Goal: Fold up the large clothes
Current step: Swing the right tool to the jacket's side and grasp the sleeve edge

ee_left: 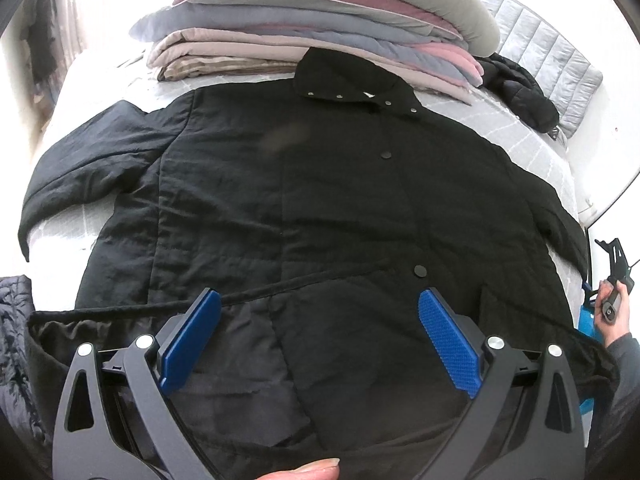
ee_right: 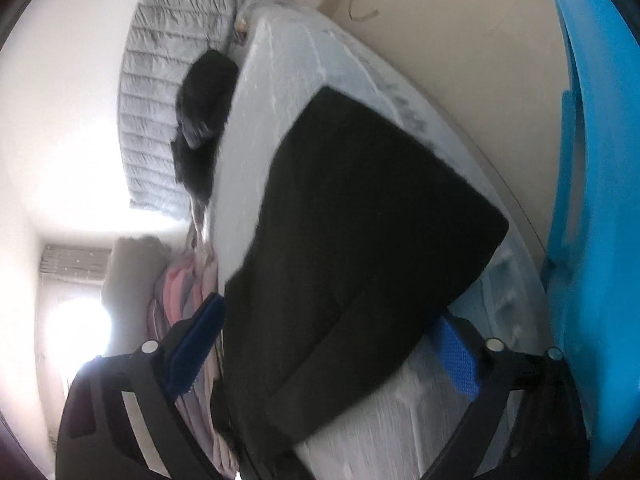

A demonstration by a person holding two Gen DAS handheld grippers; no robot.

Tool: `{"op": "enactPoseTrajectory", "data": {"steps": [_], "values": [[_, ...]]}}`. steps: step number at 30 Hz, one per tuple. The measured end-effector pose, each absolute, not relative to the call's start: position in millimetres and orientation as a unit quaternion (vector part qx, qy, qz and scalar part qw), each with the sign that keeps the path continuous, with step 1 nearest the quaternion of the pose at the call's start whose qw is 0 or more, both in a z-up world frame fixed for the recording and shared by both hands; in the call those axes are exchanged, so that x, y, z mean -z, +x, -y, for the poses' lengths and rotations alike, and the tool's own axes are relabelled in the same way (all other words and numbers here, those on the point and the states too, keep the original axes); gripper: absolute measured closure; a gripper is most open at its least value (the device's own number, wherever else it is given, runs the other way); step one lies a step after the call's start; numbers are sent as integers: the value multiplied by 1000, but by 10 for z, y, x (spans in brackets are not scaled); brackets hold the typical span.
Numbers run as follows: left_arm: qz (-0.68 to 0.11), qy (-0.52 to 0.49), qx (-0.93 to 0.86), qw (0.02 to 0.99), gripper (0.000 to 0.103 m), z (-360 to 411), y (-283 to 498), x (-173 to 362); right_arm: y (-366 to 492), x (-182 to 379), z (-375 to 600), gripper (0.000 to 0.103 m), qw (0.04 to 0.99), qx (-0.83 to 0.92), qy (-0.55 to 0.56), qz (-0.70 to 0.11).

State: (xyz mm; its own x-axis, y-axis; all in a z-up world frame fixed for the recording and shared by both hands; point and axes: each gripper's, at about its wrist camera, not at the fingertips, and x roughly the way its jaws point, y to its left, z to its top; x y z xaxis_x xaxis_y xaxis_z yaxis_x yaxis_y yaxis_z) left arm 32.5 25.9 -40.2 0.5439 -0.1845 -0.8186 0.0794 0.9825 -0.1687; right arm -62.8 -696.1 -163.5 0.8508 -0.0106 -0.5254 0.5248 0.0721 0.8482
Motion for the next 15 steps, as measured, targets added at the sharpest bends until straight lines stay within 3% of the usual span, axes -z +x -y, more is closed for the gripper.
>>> {"op": "enactPoseTrajectory", "data": {"steps": [1,2,3,12,15], "values": [[-473,-56,75,876,7,-265,332,410,-631,1631,6946,31,709,197,649,-194],[-473,-57,74,876,7,-272,336,416,-646,1619,6916,65,715,206,640,-193],[-475,-57,73,875,7,-277,342,422,-659,1632,6905,90,724,185,641,-177],[-469,-63,71,878,7,-402,307,367,-528,1142,6773,90,779,178,586,-135],[-465,-53,62,882,7,-509,320,320,-437,1192,6833,85,762,173,600,-171]]}}
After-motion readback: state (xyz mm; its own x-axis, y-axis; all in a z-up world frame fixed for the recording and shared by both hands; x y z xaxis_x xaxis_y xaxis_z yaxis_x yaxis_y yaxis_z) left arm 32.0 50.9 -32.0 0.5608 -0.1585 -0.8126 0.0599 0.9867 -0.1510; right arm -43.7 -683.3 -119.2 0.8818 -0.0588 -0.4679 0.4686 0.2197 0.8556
